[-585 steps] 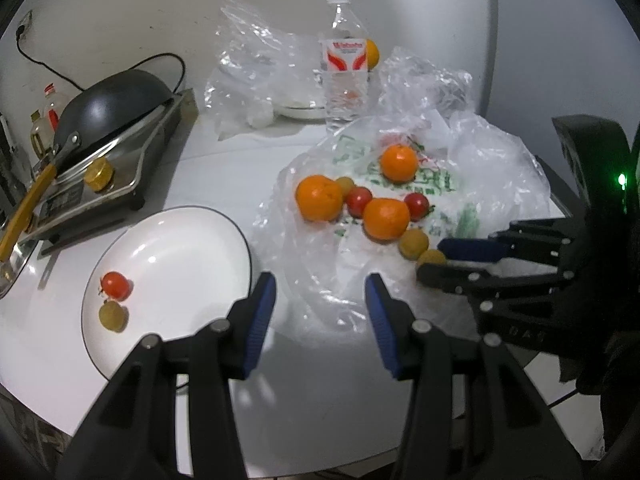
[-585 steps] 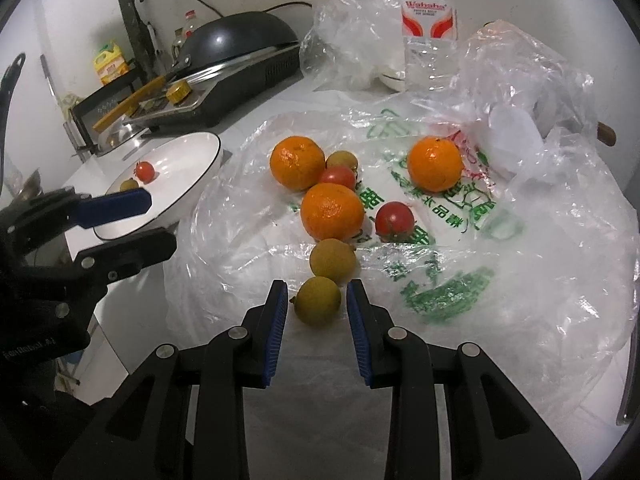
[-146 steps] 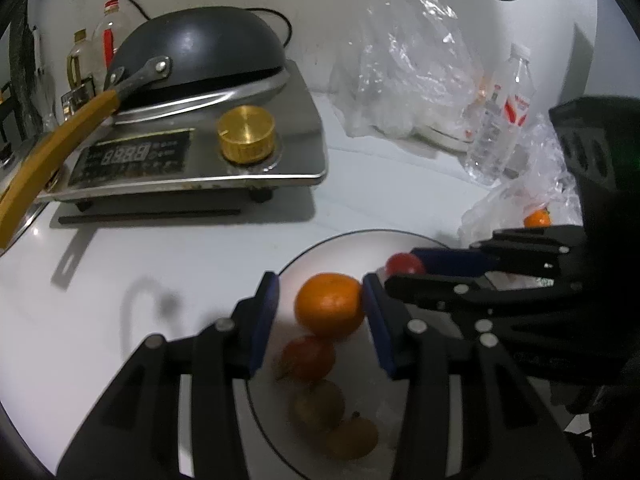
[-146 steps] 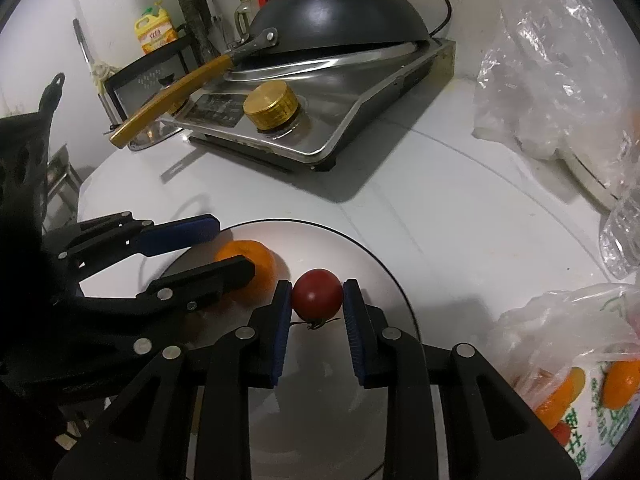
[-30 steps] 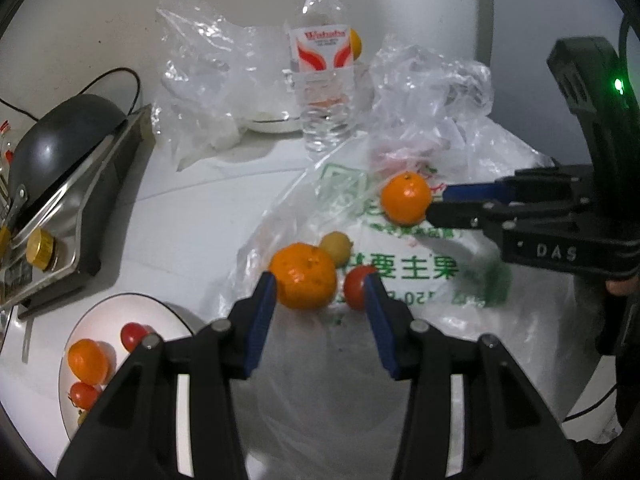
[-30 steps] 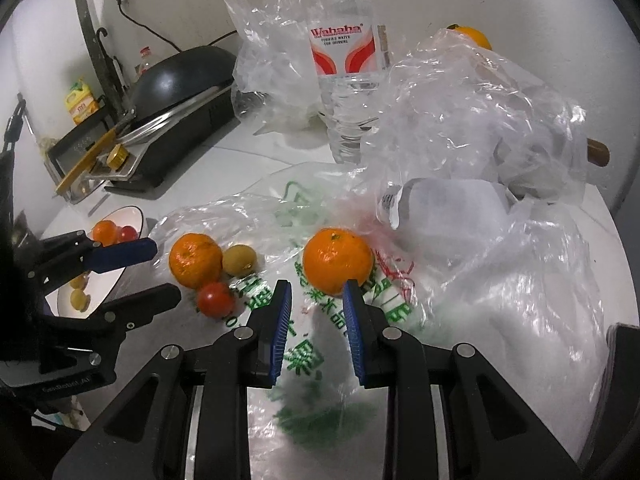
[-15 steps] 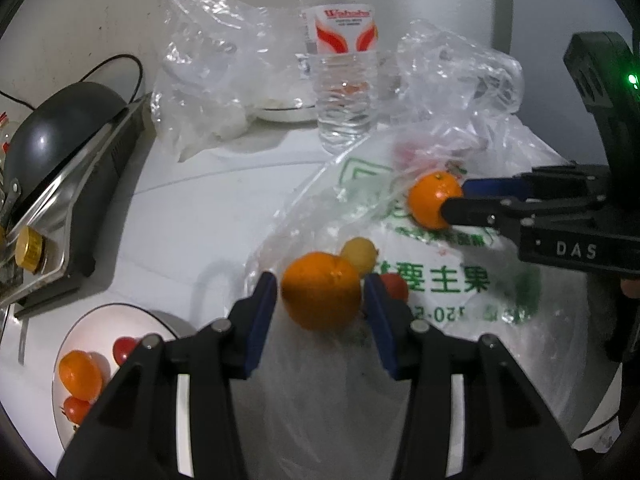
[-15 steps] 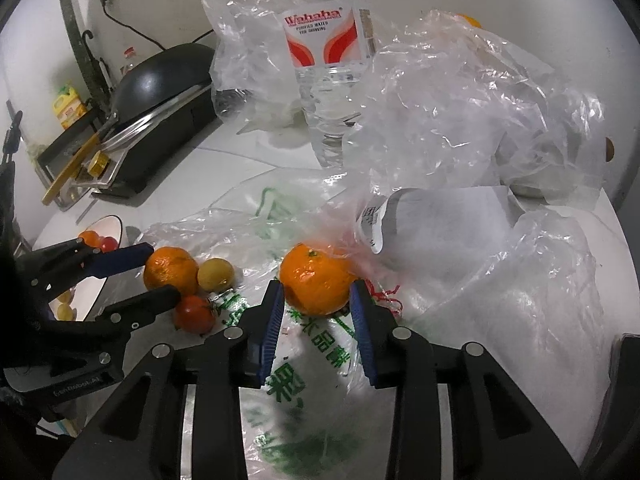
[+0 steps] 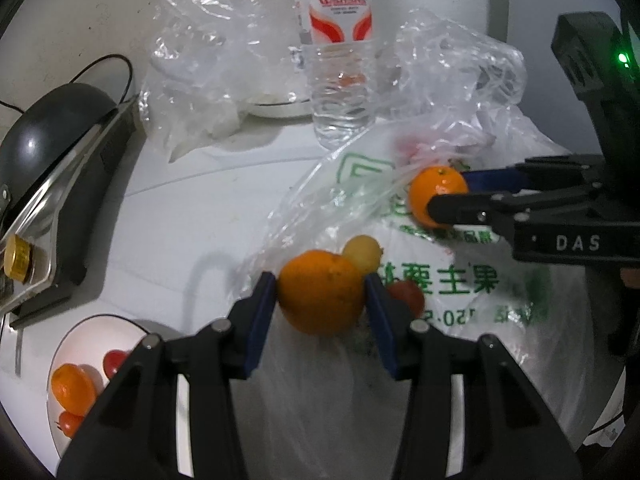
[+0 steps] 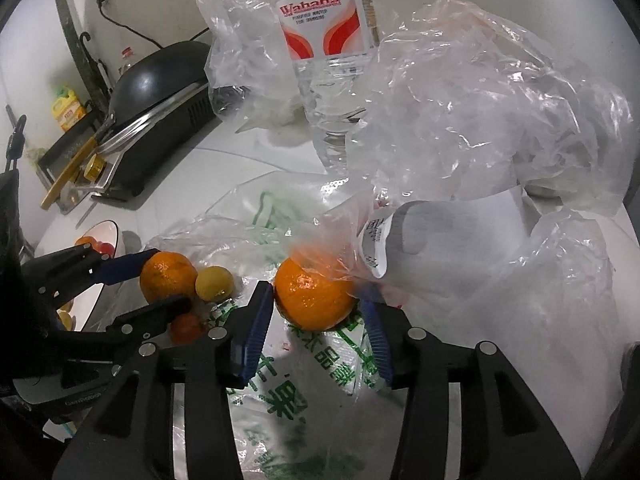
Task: Organize fruits
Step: 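Grasp a mandarin orange with the left tool while the right tool grasps another mandarin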
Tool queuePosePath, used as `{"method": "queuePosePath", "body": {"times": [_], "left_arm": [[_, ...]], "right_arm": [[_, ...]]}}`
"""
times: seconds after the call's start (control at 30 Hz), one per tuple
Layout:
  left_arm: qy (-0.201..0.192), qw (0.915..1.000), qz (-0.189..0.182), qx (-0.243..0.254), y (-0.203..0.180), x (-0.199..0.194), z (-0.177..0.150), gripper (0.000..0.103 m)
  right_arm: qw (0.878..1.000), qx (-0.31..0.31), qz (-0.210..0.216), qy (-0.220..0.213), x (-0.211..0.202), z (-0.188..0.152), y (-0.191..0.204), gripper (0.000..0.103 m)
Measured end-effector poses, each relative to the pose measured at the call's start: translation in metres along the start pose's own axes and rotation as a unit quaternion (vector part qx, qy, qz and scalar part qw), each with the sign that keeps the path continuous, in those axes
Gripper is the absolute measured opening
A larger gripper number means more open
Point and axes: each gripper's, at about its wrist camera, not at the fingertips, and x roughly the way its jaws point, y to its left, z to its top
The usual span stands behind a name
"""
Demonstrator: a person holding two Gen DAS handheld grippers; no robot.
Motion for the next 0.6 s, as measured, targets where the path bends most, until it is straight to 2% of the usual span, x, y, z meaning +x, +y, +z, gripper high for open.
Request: {"method": "queuePosePath", "body": {"times": [0.23,0.6], "left_arm": [[-0.004,0.9999,-0.011,0.01,-0.004,-0.006,-0.002,0.046],[-0.025,0.9994,-0.017,0.019,-0.019,-0.035,-0.004,0.046]], "right_arm": [[1.0,-0.002,-0.002,-0.002,0.0,-0.001,0.002,0.045],[1.0,-0.004,0.0,-0.014,-0.023,-0.011,0.009,0.045]]}}
